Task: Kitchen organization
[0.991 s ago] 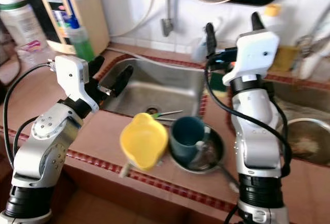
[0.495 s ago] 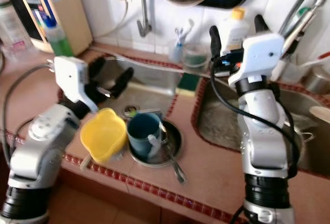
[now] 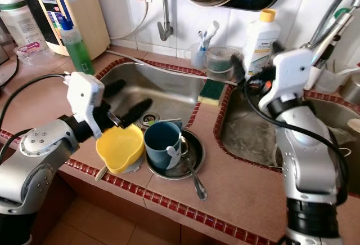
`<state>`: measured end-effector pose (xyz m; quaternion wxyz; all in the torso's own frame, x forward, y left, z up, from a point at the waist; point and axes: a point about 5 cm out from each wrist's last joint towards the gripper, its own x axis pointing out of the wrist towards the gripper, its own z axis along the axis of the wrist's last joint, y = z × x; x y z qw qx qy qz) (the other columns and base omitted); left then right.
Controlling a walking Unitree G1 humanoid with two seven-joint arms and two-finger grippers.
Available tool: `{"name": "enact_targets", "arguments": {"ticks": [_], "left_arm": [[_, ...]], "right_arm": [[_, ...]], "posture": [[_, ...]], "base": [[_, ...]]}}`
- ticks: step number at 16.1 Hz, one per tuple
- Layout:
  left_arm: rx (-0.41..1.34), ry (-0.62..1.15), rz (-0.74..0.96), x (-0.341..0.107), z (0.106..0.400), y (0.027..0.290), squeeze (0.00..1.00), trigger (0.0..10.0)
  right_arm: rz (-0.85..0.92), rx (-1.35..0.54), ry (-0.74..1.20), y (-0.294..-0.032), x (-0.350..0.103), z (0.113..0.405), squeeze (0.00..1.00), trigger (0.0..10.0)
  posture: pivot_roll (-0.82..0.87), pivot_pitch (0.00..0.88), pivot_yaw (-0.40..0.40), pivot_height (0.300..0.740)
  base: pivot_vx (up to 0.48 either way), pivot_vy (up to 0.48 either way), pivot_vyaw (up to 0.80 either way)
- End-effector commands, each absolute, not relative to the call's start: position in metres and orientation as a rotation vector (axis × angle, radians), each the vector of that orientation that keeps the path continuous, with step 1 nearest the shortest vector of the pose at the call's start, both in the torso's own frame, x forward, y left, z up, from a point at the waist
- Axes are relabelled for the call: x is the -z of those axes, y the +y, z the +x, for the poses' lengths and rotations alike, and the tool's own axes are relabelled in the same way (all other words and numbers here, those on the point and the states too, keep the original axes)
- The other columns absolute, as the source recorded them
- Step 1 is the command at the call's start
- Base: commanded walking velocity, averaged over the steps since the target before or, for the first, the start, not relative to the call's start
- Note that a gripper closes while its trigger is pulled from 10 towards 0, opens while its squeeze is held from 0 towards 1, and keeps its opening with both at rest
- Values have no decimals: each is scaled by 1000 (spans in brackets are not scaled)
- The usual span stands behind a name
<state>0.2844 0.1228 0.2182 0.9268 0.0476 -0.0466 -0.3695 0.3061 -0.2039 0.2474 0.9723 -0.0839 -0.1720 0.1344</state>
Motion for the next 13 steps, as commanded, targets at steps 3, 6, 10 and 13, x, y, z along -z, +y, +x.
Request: {"name": "enact_targets", "arguments": {"ticks": [3, 6, 10, 13], "left_arm": [[796, -79, 121, -221, 282, 120, 0, 10000], [812, -69, 148, -221, 282, 124, 0, 10000], [838, -55, 175, -221, 286, 124, 0, 10000], [910, -13, 183, -219, 289, 116, 0, 10000]], "right_arm": [[-86, -418, -306, -201, -245, 285, 0, 10000], [-87, -510, -227, -217, -234, 257, 0, 10000], [-79, -687, -105, -212, -217, 224, 0, 10000], [-28, -838, -14, -199, -206, 200, 0, 10000]], "posture": [[-140, 70, 46, 740], [-150, 73, 54, 740], [-173, 79, 70, 740], [-183, 81, 84, 740]], "base": [[0, 0, 0], [0, 0, 0], [0, 0, 0], [0, 0, 0]]}}
